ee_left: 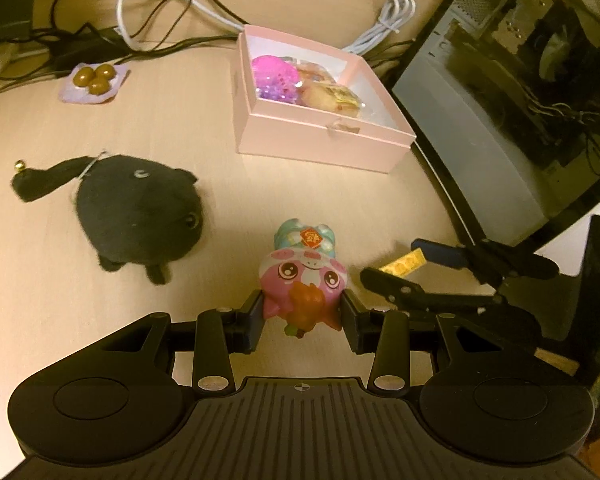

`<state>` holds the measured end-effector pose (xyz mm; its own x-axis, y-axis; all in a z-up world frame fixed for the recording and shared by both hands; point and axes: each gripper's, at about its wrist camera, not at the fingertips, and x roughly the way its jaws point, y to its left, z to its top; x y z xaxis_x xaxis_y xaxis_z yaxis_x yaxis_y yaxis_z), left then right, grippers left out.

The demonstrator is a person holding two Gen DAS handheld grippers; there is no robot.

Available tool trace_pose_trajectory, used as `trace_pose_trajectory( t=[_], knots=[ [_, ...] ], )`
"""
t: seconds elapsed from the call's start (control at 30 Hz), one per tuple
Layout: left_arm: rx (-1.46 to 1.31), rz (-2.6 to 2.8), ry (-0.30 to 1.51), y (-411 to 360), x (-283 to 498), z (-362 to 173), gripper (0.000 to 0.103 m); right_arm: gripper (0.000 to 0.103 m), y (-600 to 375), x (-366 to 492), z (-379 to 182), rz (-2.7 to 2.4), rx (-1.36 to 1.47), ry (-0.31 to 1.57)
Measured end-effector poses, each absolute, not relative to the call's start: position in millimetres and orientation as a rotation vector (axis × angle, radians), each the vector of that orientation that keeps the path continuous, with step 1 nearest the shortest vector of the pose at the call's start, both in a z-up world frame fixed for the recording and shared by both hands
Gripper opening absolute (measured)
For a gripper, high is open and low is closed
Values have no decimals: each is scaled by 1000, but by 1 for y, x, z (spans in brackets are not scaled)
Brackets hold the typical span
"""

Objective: Organize objects
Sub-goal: 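Carry the pig toy into the pink box and release it while right holds the plate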

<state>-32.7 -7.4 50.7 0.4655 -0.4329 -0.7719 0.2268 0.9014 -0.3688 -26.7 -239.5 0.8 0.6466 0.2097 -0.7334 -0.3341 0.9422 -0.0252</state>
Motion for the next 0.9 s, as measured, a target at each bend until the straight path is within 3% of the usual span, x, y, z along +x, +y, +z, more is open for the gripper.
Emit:
trace_pose_trajectory(
  t=[0.43,0.9],
  knots=[
    [-197,-408,940,-24,3,67,44,63,-262,-45,-2,252,-123,776],
    [-192,-476,674,-82,135,131,46,63,-272,-50,8,211,-45,730]
  ],
)
